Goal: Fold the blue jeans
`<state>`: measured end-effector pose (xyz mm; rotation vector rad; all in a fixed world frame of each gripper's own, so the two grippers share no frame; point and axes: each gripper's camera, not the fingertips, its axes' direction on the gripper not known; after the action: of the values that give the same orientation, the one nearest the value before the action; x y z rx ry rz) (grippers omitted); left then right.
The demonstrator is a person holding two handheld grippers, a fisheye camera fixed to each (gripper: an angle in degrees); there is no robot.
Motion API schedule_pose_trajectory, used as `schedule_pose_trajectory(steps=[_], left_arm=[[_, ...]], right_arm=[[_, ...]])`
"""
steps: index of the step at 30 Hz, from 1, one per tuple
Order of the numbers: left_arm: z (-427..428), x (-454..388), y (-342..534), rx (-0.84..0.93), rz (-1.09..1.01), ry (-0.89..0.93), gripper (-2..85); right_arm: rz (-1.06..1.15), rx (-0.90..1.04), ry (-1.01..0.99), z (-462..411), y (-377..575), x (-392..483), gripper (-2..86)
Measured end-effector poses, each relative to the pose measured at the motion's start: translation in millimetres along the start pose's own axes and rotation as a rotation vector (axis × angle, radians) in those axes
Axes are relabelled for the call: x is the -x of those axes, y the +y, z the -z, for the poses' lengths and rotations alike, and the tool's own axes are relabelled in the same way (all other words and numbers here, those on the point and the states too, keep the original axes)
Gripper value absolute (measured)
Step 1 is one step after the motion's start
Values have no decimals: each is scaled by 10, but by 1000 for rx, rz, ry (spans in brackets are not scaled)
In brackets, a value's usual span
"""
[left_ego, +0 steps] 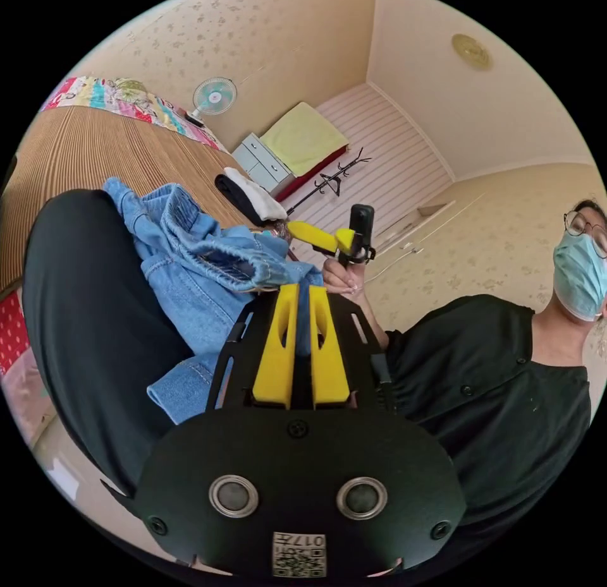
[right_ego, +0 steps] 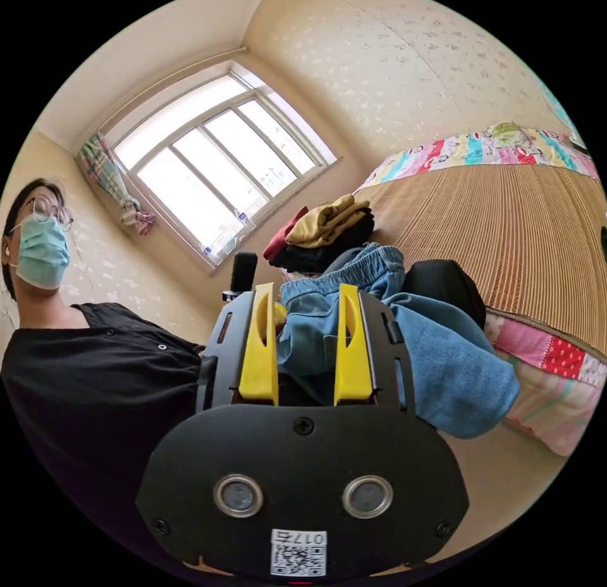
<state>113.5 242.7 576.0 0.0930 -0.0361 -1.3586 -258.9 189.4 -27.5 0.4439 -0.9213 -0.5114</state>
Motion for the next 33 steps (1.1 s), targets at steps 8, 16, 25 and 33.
schedule_pose_trajectory(steps=[8, 16, 25, 33], left_arm=[[-288, 283, -49, -10, 53, -15, -2], [52, 597, -96, -231, 193, -121, 139], [-970, 1433, -1082, -130, 357, -169, 126], [-402, 197, -1467, -309, 47, -267, -4]], right_arm=[[108, 383, 144, -571, -82, 76, 79], [-139, -126, 195, 787, 304, -368, 23], [-370, -288, -16, 1286, 1098, -931, 18], [-168, -458, -124, 2357, 442, -412, 14]])
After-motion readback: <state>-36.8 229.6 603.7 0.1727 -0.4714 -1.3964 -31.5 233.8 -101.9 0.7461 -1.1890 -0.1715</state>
